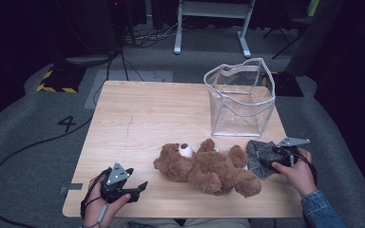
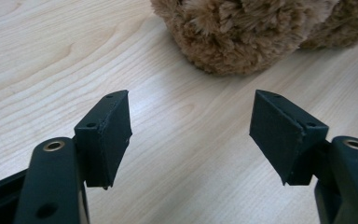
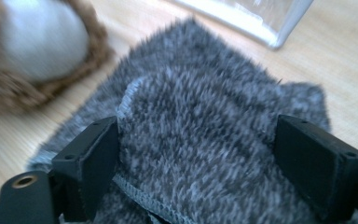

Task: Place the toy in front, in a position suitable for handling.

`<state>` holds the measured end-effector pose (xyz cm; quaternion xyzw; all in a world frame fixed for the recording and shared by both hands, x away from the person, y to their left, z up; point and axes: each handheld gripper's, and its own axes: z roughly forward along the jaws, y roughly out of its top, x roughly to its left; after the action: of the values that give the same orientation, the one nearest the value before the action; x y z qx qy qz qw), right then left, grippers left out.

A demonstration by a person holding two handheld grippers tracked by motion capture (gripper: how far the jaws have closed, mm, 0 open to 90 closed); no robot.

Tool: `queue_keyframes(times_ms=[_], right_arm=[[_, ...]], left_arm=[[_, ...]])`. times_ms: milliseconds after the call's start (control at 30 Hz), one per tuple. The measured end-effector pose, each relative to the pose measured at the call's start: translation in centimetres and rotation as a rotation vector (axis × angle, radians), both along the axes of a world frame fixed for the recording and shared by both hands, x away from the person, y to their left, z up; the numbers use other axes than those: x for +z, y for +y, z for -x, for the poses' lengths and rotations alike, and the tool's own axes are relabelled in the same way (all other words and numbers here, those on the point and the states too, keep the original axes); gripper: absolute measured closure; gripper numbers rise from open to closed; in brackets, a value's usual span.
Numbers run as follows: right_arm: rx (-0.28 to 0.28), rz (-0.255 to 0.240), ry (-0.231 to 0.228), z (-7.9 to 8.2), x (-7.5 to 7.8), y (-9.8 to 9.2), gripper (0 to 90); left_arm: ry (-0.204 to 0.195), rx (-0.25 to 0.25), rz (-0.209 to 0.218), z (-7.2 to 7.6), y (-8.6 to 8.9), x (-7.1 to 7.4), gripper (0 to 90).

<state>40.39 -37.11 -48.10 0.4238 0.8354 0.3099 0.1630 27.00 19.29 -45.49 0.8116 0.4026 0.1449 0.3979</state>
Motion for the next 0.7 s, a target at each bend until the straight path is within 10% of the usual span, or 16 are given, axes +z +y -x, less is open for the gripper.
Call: queue_keyframes(times_ms=[200, 300, 400, 533, 700], right_arm=[[0.011, 0.088, 0.036, -0.3, -0.2, 1.0, 16.1], [0.014, 0.105, 0.069, -0.5, 0.1, 1.1, 27.5], [0.043, 0.147, 0.090, -0.2, 0.9, 1.5, 61.0], [0.056, 0.193, 0.079, 0.2, 1.2, 2.1, 71.9], [0.051, 0.085, 0.067, 0.6, 2.0, 1.7, 74.5]], left_arm=[[-0.041, -0.019, 0.032, -0.5, -1.2, 0.8, 24.1], [-0.065, -0.052, 0.054, -1.1, -2.4, 1.4, 22.5], [-0.085, -0.077, 0.036, -1.8, -3.6, 1.9, 20.3], [-0.076, -0.113, 0.022, -3.3, -5.0, 1.4, 19.8], [-0.019, -0.163, 0.010, -4.4, -5.9, 0.4, 32.1]])
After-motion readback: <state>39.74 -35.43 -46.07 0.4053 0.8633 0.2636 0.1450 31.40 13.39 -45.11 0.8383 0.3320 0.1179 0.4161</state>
